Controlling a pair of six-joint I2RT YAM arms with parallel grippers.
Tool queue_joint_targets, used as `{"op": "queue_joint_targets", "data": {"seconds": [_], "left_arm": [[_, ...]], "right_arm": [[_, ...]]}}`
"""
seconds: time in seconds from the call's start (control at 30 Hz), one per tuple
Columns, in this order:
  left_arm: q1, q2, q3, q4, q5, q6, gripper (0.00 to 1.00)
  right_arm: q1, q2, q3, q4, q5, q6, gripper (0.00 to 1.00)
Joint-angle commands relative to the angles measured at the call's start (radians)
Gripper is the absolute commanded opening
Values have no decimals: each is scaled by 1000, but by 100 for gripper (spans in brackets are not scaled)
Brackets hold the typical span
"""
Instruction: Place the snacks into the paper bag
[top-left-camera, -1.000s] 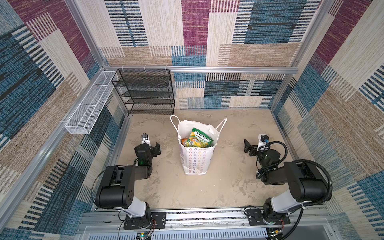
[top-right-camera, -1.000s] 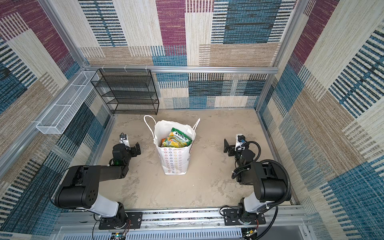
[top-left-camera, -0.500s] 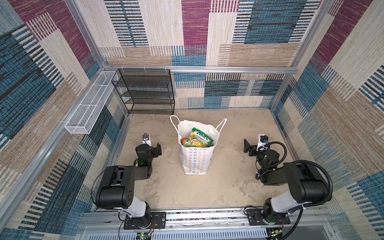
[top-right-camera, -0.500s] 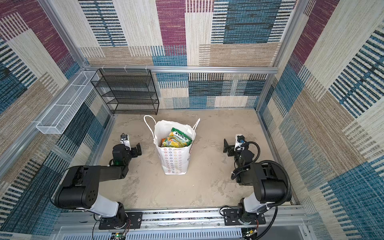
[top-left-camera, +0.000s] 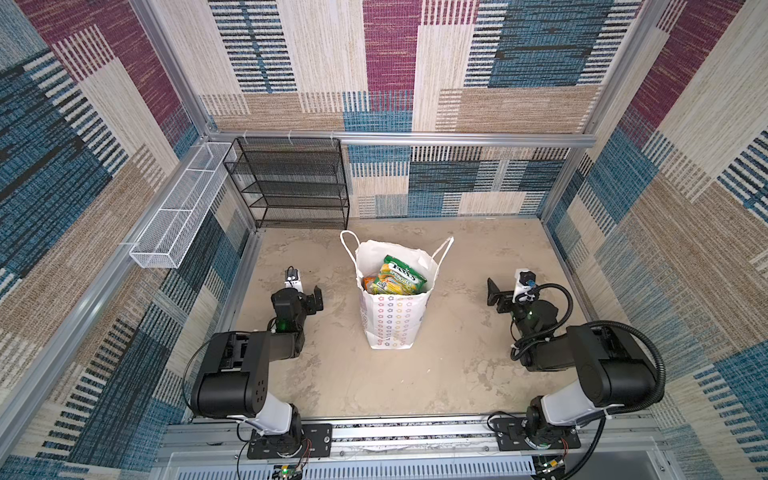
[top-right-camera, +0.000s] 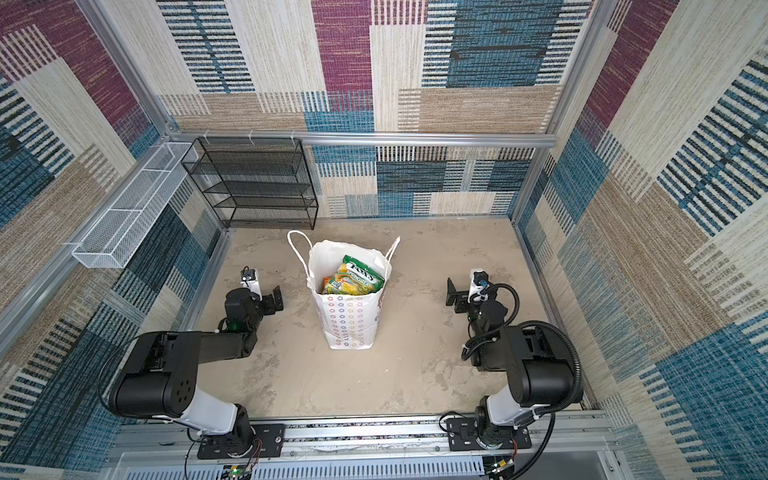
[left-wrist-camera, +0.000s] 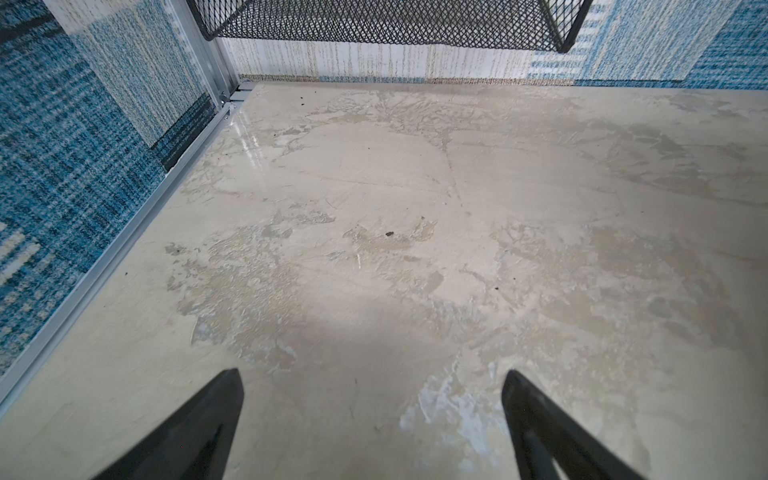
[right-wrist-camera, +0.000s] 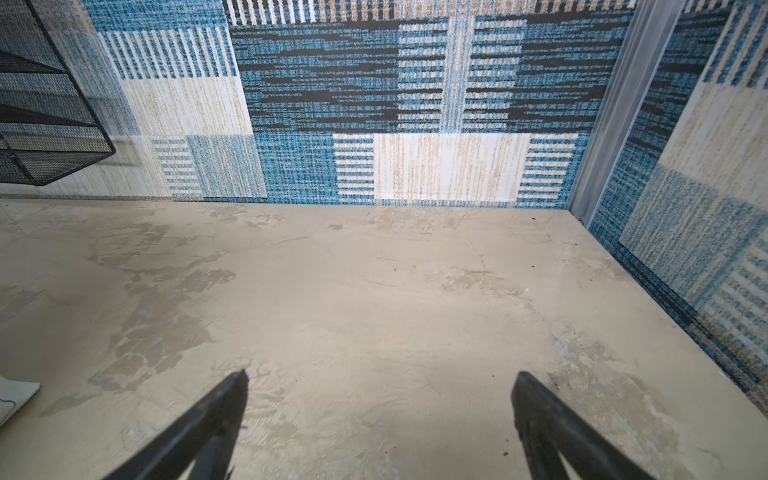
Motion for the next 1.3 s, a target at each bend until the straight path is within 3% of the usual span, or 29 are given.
{"op": "queue_joint_targets", "data": {"seconds": [0.0,0.2,0.33,0.43,0.5,0.53,0.57,0.67,0.7,0.73,0.8,0.83,0.9,1.0,1.27], "left_arm": [[2,1,7,32,6,9,100],[2,-3,0,40,10,10,100],[-18,-26,-94,173,119,80,100],[1,10,-221,468,-89,-36,100],[17,-10,-144,335,-5,-21,100],[14,-26,-7,41,84,16,99],[14,-4,79,-132,136,41,99],[29,-12,-221,430,167,33,99],[30,17,-237,509,136,20,99],[34,38,-203,497,138,13,99],[37,-41,-2,-7,150,16,100],[31,6,72,-96,136,27,100],[27,-5,-25,82,97,9,100],[25,3,32,-14,104,18,100],[24,-1,12,23,108,19,100]], "right_arm": [[0,-4,-2,29,12,-7,100],[0,-4,-2,29,11,-7,100],[0,-4,-2,29,12,-7,100],[0,-4,-3,29,11,-6,100],[0,-4,-3,29,12,-7,100],[0,-5,-3,29,11,-8,100],[-1,-4,-2,29,11,-7,100],[-2,-3,-1,29,8,-7,100],[-1,-4,-2,27,10,-7,100],[-1,-5,-3,27,11,-8,100],[-1,-6,-2,26,11,-7,100],[-1,-3,0,26,10,-7,100],[-1,-8,-2,24,13,-6,100],[-1,-7,0,22,12,-6,100],[-1,-5,0,21,12,-4,100]]}}
